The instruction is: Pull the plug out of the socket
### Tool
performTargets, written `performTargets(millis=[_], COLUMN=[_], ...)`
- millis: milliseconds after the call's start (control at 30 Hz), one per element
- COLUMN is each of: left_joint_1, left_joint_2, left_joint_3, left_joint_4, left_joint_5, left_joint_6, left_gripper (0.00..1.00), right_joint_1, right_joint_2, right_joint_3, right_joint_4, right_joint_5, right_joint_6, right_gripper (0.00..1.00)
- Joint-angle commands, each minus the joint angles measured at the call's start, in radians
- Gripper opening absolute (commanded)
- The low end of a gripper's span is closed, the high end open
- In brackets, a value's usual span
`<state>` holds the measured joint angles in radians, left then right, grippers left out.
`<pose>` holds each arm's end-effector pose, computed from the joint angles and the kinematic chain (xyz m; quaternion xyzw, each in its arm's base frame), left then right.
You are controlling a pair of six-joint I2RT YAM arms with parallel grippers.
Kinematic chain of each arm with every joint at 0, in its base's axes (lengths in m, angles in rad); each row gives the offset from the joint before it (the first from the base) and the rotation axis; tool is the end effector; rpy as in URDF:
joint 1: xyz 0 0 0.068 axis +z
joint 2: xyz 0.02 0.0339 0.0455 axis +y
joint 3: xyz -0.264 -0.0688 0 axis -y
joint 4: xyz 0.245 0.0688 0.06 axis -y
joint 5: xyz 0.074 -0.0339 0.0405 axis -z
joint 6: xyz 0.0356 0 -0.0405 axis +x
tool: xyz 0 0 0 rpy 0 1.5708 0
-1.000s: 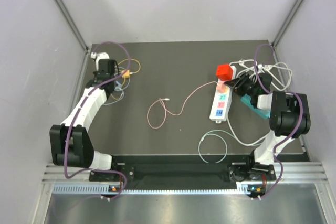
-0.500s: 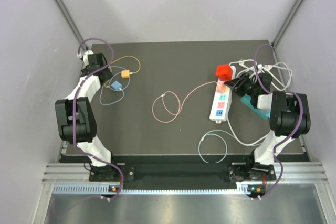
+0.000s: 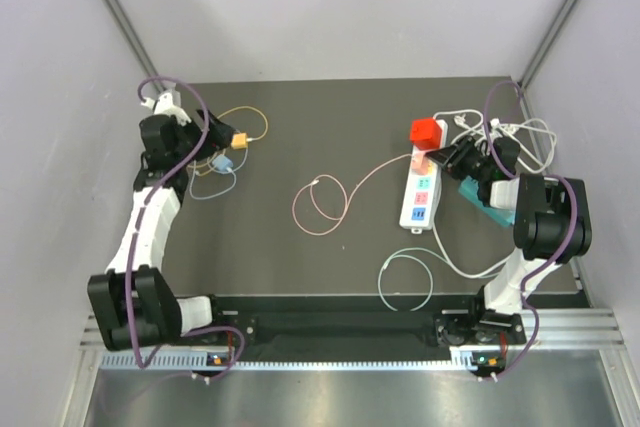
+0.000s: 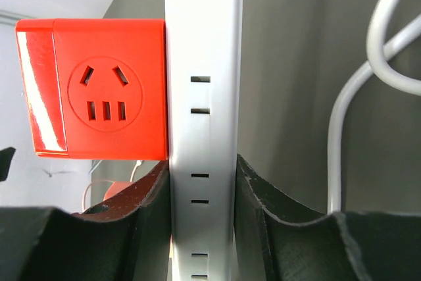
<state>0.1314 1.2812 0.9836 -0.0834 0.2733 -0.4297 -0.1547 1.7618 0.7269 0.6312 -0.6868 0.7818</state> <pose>0.2956 0.0294 0.3118 -0.1538 0.8095 -0.1941 0.5323 0.3396 -0.0301 0.1528 0.1891 0.7849 0.4273 0.4069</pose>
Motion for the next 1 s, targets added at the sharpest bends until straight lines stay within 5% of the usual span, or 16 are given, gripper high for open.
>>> performTargets(millis=[0, 167, 500, 967], left_joint_1=[-0.027, -0.263, -0.748, -0.946], left_joint_2=[-0.052, -0.03, 0.243, 0.631], left_joint_3=[-0.097, -0.143, 0.019, 0.487], left_joint_4=[0.196, 0.287, 0.429, 0.263], left_joint_5=[0.344, 0.416, 0.09, -0.172], left_joint_6=[-0.102, -0.156, -0.152, -0.09], left_gripper=[0.89, 0.89, 0.9, 0.9], right_joint_1=[-0.017, -0.016, -0.014, -0.011], right_joint_2=[-0.012, -0.008, -0.016, -0.019], right_joint_3=[0.008, -0.007, -0.011, -0.011], right_joint_4=[0.188, 0.298, 0.286, 0.286], right_joint_5=[-0.082, -0.135, -0.122, -0.114], right_joint_6=[0.013, 0.034, 0.045, 0.063], right_gripper=[0.0, 0.0, 0.0, 0.0])
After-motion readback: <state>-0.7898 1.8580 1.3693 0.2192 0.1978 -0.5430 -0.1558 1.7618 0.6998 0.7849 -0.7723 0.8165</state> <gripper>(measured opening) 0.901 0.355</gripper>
